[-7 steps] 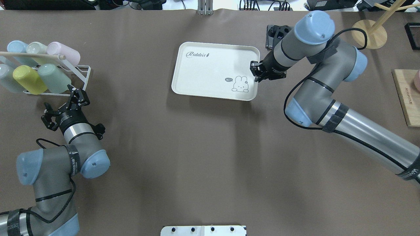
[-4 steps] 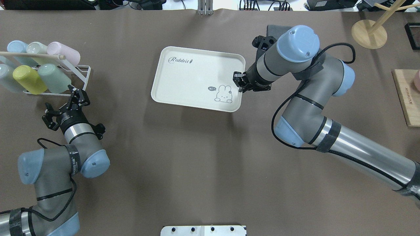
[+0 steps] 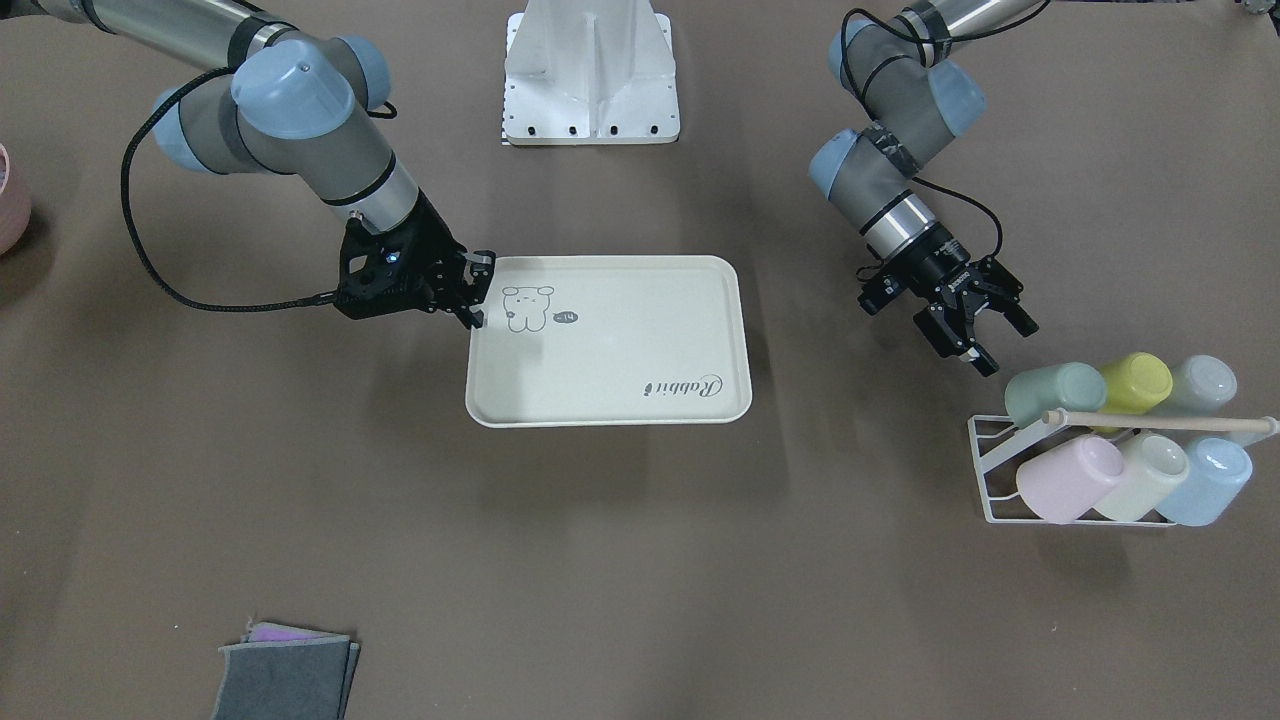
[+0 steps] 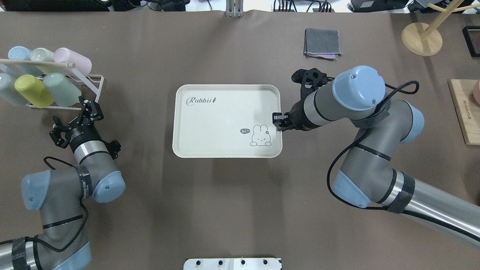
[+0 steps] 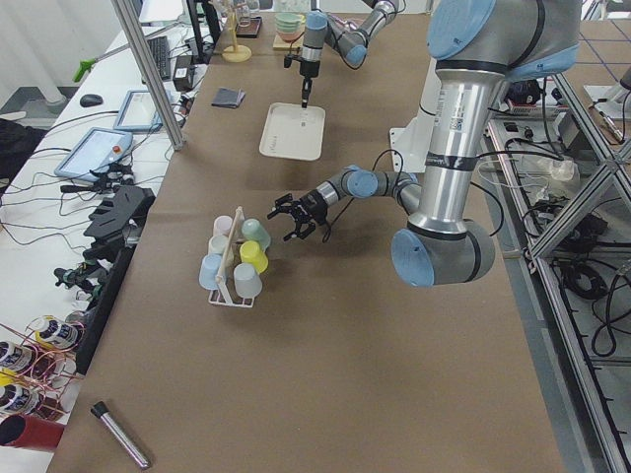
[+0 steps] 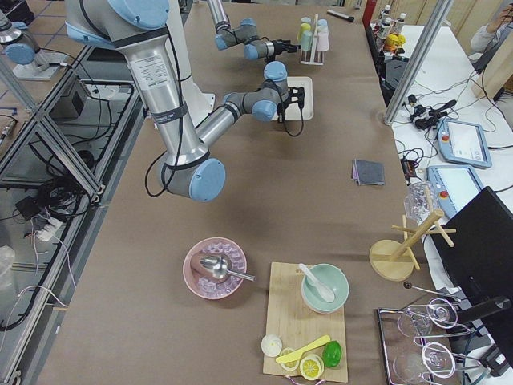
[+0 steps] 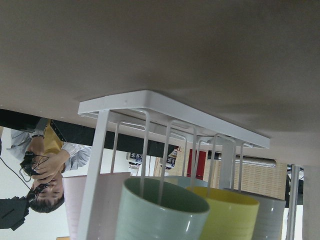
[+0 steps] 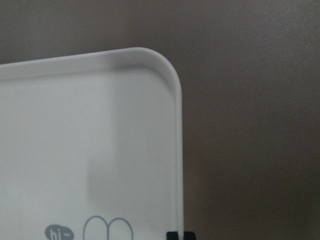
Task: Pick up and place green cup on tray
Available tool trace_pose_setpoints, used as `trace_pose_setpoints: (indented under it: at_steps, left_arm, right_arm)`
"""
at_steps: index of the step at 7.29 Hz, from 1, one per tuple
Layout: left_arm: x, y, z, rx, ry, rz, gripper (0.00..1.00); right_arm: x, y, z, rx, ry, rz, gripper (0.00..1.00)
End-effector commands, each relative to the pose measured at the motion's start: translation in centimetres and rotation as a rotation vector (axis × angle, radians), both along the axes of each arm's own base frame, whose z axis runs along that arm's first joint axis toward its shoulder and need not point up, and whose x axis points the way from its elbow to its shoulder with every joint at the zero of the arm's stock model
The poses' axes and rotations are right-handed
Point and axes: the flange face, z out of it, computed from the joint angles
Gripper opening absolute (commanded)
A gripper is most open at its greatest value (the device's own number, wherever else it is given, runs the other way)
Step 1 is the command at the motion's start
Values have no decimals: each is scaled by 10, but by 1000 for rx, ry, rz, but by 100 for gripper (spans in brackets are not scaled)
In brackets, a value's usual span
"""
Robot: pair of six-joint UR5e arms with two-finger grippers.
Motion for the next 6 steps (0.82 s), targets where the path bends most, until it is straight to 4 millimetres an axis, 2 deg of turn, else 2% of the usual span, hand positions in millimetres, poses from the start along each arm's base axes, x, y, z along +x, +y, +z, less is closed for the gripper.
trace_pose_setpoints:
  at_steps: [1, 3, 6]
  left_arm:
    - [1, -2, 4, 10, 4, -3, 98]
    - [2, -5, 11, 20, 6, -6, 98]
    - [2, -10, 15, 27, 9, -6, 98]
  right_arm:
    - [-18, 21, 29, 55, 3, -39, 0]
    - [-31, 17, 53, 54, 3, -43, 0]
    - [-40, 14, 64, 44, 24, -48, 0]
